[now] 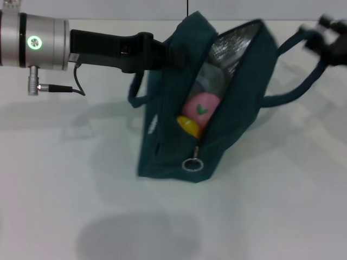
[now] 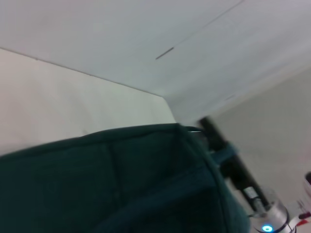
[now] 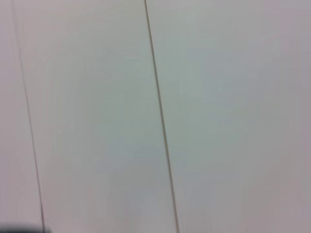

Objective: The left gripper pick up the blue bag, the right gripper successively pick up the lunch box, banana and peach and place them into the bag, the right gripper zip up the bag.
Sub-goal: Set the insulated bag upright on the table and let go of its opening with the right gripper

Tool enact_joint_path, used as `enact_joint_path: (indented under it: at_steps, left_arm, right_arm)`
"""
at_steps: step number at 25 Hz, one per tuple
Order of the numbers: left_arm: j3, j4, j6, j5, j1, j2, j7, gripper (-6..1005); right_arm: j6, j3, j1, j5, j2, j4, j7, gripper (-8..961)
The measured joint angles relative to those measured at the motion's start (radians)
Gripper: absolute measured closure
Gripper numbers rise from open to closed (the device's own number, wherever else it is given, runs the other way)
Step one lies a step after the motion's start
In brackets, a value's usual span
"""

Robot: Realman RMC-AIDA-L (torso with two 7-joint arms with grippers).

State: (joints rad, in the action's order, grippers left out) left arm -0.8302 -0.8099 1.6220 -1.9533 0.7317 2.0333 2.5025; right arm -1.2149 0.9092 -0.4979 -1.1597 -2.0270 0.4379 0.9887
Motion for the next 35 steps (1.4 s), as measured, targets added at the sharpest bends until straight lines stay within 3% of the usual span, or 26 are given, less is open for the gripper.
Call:
enact_joint_path:
  at_steps: [4,10,15,21,26,31,35]
  left_arm:
    - [0.001,0.0,0.031,0.041,-0.011,-0.005,0.009,945]
    - [0.002,0.0,0.066,0.13,-0.02,-0.021,0.033,945]
    - [0.001,0.028,0.084,0.189,-0.018,-0.029,0.066,945]
    - [0.002,0.204,0.109,0.203,0.021,-0.038,0.048,943]
    - [0.0,0.226,0.128,0.204,0.019,-0.019,0.032,941]
    - [0.003,0.262,0.127,0.231,0.006,-0.022,0.005,940]
    - [0.003,0.274,0.097,0.241,0.005,-0.026,-0.027,939]
  right_arm:
    - [-0.168,0.001,0.066,0.12,0.004,0.031,-0.063,299]
    - [-0.321,0.005,0.091,0.119,0.006,0.055,-0.064,301]
    - [-0.277,0.05,0.084,0.113,0.008,0.052,-0.058,301]
    - [-0.186,0.155,0.06,0.112,0.01,0.054,-0.054,302]
    - [-0.238,0.162,0.063,0.119,0.01,0.072,-0.03,302]
    - [-0.332,0.153,0.082,0.134,0.01,0.108,0.013,302]
    - [-0.314,0.155,0.098,0.139,0.011,0.126,0.026,301]
